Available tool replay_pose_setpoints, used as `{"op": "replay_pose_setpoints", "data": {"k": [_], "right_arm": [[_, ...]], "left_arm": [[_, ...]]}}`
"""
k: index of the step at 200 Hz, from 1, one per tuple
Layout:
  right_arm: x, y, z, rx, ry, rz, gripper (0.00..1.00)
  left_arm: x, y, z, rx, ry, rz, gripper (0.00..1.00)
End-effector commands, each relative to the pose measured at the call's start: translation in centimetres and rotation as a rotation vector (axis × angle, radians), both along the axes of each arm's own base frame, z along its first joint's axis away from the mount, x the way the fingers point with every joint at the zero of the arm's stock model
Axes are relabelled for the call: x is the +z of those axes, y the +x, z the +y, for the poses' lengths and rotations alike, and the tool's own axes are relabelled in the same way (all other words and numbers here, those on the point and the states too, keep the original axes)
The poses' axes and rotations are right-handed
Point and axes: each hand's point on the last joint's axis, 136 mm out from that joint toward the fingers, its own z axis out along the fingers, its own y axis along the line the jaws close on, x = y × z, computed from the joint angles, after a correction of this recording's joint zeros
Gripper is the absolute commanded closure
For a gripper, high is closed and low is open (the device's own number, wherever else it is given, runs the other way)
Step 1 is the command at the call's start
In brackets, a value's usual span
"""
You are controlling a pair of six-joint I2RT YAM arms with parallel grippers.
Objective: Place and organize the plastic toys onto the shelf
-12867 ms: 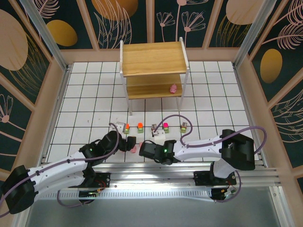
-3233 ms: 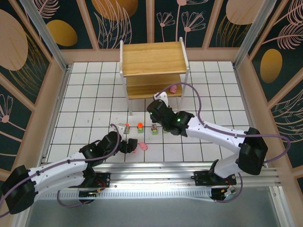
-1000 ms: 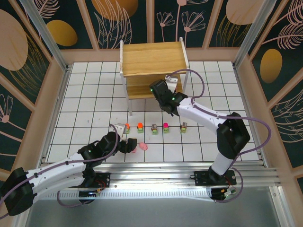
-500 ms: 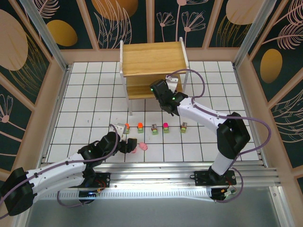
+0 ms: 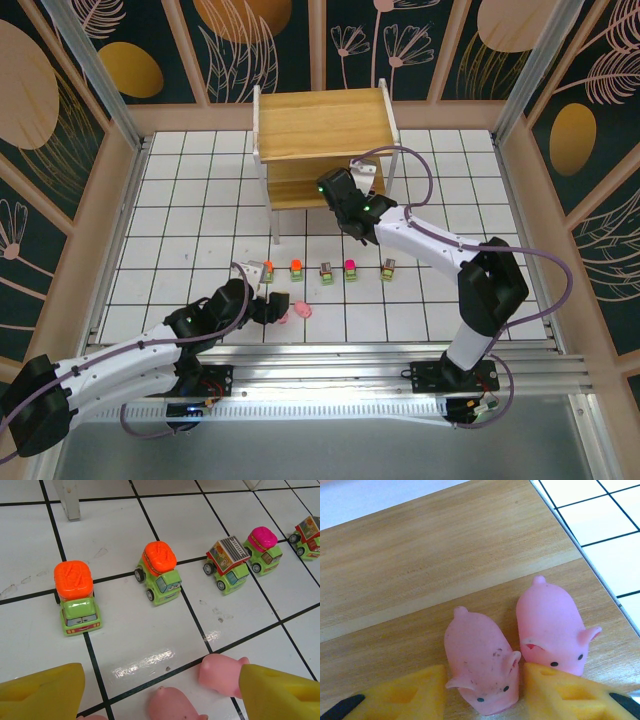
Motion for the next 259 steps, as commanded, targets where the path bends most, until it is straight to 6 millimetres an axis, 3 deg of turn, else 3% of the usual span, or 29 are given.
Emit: {"op": "replay_pose_setpoints", "data": {"k": [1, 63, 159, 213, 259], "right_arm": [[0.7, 0.1, 0.1, -0.012, 0.004, -0.025, 0.55], [1.7, -1.0, 0.6, -0.001, 0.002, -0.047, 0.55], [2.1, -3.2, -1.6, -0.028, -0.013, -0.052, 0.54], [2.7, -7.2, -1.5, 0.020, -0.009, -0.046, 0.55], [0.6, -12.2, 1.8, 0.198, -0.008, -0.007, 0.55]], "left_arm": [[0.1, 0.0, 0.0, -0.003, -0.009, -0.013, 0.20], [0.1, 0.0, 0.0, 0.000, -0.009, -0.014, 0.19], [0.0, 0.1, 0.0, 0.004, -0.003, -0.012, 0.19], [0.0, 0.2, 0.2, 0.016, 0.004, -0.014, 0.18], [-0.6, 0.3, 0.0, 0.011, 0.035, 0.004, 0.20]]}}
